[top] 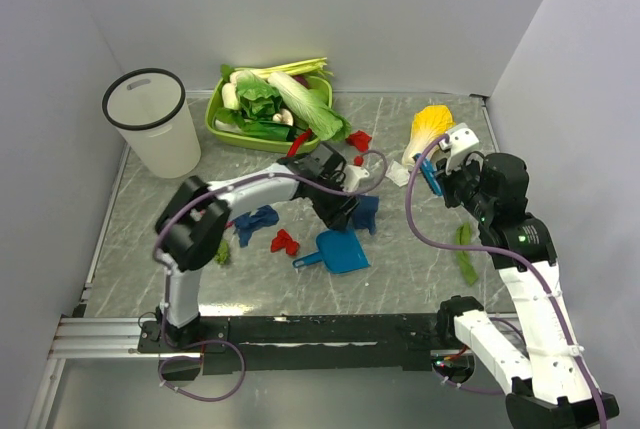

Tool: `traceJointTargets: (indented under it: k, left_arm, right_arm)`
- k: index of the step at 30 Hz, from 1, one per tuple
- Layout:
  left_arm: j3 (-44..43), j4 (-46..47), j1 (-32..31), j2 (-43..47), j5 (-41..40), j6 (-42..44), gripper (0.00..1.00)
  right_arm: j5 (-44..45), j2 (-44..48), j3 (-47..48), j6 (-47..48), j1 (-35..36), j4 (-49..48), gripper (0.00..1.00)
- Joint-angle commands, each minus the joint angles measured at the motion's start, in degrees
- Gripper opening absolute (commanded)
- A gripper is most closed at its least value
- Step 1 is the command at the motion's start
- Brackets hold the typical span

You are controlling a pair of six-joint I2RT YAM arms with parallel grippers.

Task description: Sweep away the paper scraps from the table

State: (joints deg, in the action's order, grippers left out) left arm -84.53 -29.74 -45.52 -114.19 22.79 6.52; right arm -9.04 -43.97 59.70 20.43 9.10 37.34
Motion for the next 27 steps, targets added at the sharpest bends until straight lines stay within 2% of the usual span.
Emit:
traceJointTargets:
  k: [1, 6, 7, 8, 11, 16, 18, 25, 27]
  left_arm:
    - [7.1, -2.1, 2.1, 16.0, 6.7, 6.5, 0.64]
    - [26.1, -1.9, 3.1, 28.6, 10.3, 21.6, 0.68]
    - [28.7, 2.2, 3.6, 32.8, 10.7, 22.5, 0.68]
    - [33.3, 4.3, 4.6, 34.8, 11.7, 23.3, 0.74]
    - [39.2, 10.5, 4.9, 38.4, 12.2, 25.6, 0.77]
    - [41.5, 14.5, 4.9, 34.7, 12.6, 24.9, 0.77]
    - [43.0, 19.0, 4.7, 33.9, 11.2, 22.8, 0.79]
    - [39.9, 17.7, 2.1, 29.4, 7.0, 26.0, 0.72]
    - [38.8, 16.3, 1.1, 26.9, 6.2, 26.9, 0.67]
  right_arm:
    - [0.0, -0.2, -0.2, 0.0, -0.4, -1.1, 0.0]
    - [-0.4, -1.2, -0.4, -0.6, -0.5, -2.3, 0.0]
    - [-0.5, -1.5, -0.5, -0.8, -0.6, -2.4, 0.0]
    - [-0.9, -1.6, -0.6, -1.2, -0.6, -2.6, 0.0]
    - [-2.7, -1.7, -1.6, -1.9, -0.6, -3.4, 0.0]
    - [-3.4, -3.0, -0.7, -2.4, -0.6, -2.4, 0.0]
    - [-3.2, -3.4, -0.2, -2.1, -0.6, -1.9, 0.0]
    - [-3.6, -4.0, -0.6, -2.3, -0.8, -1.7, 0.0]
    - [-3.5, -4.2, -0.2, -2.1, -0.8, -1.7, 0.0]
